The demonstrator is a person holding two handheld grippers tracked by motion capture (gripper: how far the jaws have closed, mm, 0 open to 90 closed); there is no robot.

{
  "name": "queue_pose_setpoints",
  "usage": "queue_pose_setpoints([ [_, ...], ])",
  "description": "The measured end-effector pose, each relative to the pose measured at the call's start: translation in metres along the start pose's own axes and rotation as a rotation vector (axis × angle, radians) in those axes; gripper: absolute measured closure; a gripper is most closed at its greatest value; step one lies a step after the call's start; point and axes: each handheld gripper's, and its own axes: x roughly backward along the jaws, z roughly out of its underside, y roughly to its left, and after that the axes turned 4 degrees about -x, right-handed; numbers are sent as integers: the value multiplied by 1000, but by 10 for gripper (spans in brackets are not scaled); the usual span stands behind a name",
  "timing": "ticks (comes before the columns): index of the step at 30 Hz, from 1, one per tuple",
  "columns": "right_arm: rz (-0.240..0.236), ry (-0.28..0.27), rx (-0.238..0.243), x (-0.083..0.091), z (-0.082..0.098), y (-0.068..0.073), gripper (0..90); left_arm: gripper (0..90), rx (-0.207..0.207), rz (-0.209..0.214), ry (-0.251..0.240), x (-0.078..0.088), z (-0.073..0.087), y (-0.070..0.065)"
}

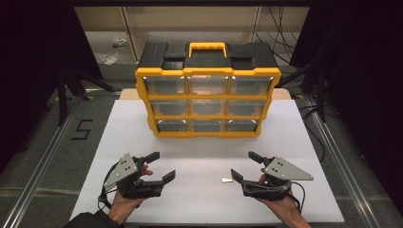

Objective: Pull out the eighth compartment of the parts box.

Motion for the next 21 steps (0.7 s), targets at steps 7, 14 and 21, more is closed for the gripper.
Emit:
queue_pose_setpoints([
  [7, -6, 6, 20, -2, 0, 2, 215, 163, 2, -4, 0, 0, 0, 0],
  [14, -26, 13, 41, -5, -3, 5, 215, 166, 1, -9, -4, 2, 0, 0],
  [21, -21, 12, 82, -8, -7, 9, 215, 167, -3, -8, -2, 2, 0, 0],
])
